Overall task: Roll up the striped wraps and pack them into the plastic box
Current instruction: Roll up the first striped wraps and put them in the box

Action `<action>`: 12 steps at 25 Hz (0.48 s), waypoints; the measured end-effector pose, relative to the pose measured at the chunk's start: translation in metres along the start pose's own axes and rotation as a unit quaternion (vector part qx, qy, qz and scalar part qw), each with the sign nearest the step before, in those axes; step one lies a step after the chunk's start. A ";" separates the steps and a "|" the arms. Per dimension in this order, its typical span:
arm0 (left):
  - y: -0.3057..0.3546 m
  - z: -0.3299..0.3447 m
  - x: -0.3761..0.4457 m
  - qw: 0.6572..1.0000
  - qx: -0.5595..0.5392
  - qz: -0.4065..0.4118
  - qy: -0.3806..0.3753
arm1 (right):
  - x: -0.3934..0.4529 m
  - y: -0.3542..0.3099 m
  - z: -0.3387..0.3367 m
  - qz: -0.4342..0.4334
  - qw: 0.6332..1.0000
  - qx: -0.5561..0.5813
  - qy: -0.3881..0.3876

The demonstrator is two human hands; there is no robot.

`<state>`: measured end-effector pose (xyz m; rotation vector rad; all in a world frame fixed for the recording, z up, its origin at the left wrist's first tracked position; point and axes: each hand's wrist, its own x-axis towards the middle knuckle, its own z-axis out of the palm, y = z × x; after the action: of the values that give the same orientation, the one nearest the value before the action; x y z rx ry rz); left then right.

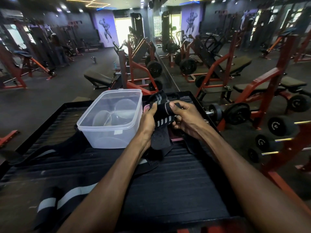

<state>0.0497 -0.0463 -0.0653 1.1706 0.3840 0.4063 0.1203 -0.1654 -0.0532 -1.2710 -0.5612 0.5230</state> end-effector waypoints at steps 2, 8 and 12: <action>-0.002 0.000 0.001 0.999 0.032 0.019 0.025 | -0.002 0.000 0.003 -0.004 1.000 -0.007 0.006; -0.004 0.000 0.009 0.991 0.058 0.095 0.070 | -0.002 0.002 0.005 0.013 0.999 -0.035 -0.004; -0.005 0.001 0.008 0.994 0.035 0.096 0.047 | 0.002 0.001 0.003 -0.029 0.998 -0.043 0.040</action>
<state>0.0576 -0.0444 -0.0702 1.2637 0.3713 0.6217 0.1198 -0.1622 -0.0532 -1.3480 -0.5561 0.4021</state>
